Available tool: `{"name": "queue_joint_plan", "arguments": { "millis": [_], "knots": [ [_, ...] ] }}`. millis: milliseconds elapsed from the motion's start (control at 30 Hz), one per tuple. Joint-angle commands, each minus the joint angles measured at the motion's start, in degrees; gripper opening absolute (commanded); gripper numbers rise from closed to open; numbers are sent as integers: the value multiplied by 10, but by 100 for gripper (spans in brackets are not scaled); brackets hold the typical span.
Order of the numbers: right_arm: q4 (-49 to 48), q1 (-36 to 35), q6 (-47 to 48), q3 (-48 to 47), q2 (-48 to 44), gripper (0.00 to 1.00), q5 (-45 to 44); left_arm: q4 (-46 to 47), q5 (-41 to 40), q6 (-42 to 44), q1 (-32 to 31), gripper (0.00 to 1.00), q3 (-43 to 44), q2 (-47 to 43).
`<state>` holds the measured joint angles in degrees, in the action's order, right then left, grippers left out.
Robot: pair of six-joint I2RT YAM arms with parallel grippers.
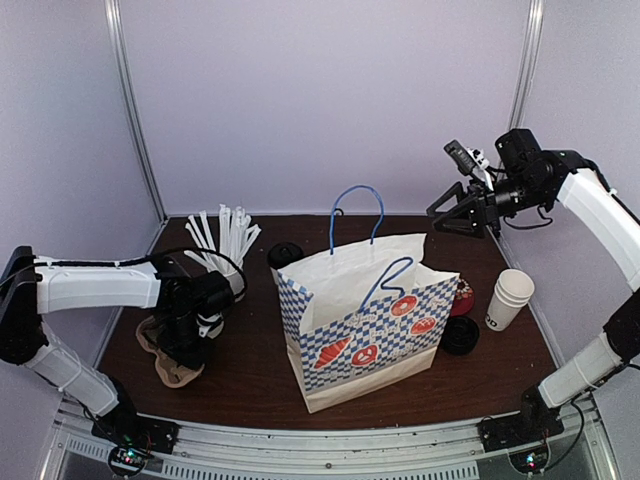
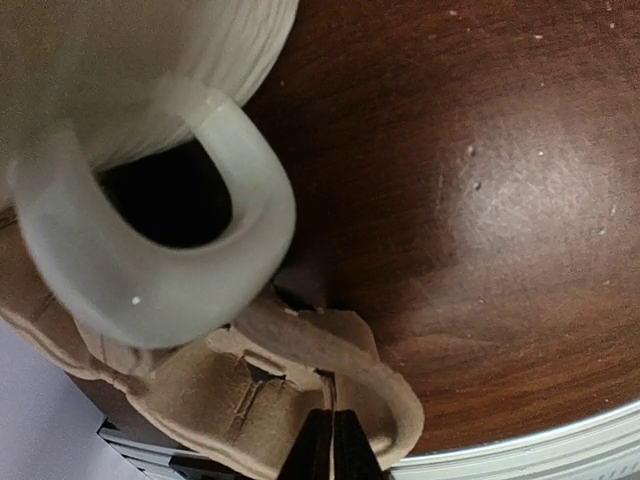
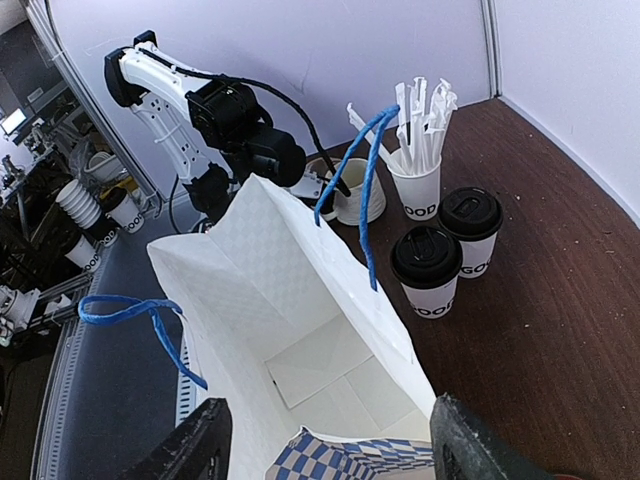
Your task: Pack the takeout coffee
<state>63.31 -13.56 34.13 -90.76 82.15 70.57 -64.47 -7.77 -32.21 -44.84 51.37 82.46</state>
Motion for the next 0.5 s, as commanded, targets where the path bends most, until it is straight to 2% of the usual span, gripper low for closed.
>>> {"name": "queue_joint_plan", "arguments": {
  "millis": [0, 267, 467],
  "knots": [
    [9, 3, 18, 10, -11, 71, 3, 58, 10, -24, 1, 3, -28, 7],
    [6, 3, 19, 17, -10, 71, 2, 169, 134, 3, -4, 7, -39, -2],
    [2, 3, 17, 24, -14, 72, -6, 218, 165, 18, -9, 8, -11, 38]
  ]
}}
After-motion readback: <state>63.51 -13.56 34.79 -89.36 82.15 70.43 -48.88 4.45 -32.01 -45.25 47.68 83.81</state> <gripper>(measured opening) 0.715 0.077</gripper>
